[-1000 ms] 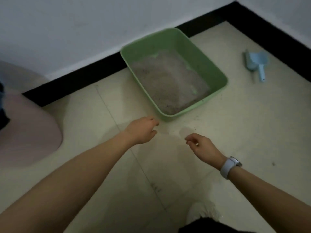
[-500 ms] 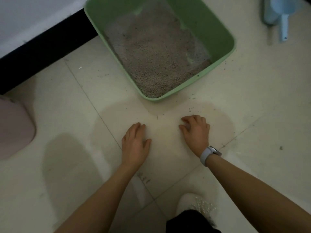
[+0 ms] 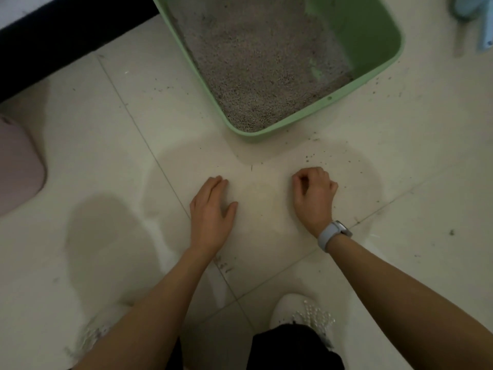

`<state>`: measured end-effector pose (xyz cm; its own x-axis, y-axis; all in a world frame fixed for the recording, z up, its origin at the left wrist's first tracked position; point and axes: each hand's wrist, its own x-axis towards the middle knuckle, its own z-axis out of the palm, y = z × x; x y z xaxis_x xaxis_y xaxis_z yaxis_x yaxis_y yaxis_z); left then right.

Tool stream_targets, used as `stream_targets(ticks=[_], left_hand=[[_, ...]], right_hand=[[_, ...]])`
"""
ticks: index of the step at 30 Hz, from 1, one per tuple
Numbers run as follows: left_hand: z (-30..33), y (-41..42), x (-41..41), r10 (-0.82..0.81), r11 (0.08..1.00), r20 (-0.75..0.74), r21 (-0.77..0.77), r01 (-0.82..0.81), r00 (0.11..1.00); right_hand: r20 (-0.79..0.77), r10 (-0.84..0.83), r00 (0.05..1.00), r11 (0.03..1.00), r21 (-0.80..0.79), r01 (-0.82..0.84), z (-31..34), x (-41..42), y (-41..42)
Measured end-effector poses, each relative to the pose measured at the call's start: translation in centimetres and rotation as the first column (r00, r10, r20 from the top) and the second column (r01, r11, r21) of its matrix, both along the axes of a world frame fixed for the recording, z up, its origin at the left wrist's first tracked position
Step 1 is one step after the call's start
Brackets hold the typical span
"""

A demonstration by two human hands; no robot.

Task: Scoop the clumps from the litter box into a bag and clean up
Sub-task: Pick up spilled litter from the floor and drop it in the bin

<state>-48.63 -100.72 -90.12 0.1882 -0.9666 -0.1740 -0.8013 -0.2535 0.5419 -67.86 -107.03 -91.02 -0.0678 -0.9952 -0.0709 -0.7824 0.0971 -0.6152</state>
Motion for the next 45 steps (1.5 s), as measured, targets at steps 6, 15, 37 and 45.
stream_targets(ticks=[6,15,37,45], left_hand=[[-0.4,0.9,0.5,0.061,0.992,-0.044,-0.109,-0.065,0.997],[-0.6,0.1,0.4,0.132,0.977,-0.081,-0.155,-0.143,0.988],[-0.1,-6.3,2.1,0.301,0.951,-0.091,-0.044,-0.306,0.949],[0.0,-6.7,2.8,0.257,0.966,-0.046,0.011,-0.257,0.965]], right_hand=[[0.604,-0.55,0.578,0.835,0.425,0.35,4.1,-0.9,-0.9],[0.668,-0.614,0.42,0.77,0.624,0.134,4.1,-1.9,-1.0],[0.537,-0.206,0.818,0.944,0.33,0.021,4.0,2.7,-2.5],[0.267,0.003,0.964,0.938,0.332,-0.095,2.5,5.2,-4.4]])
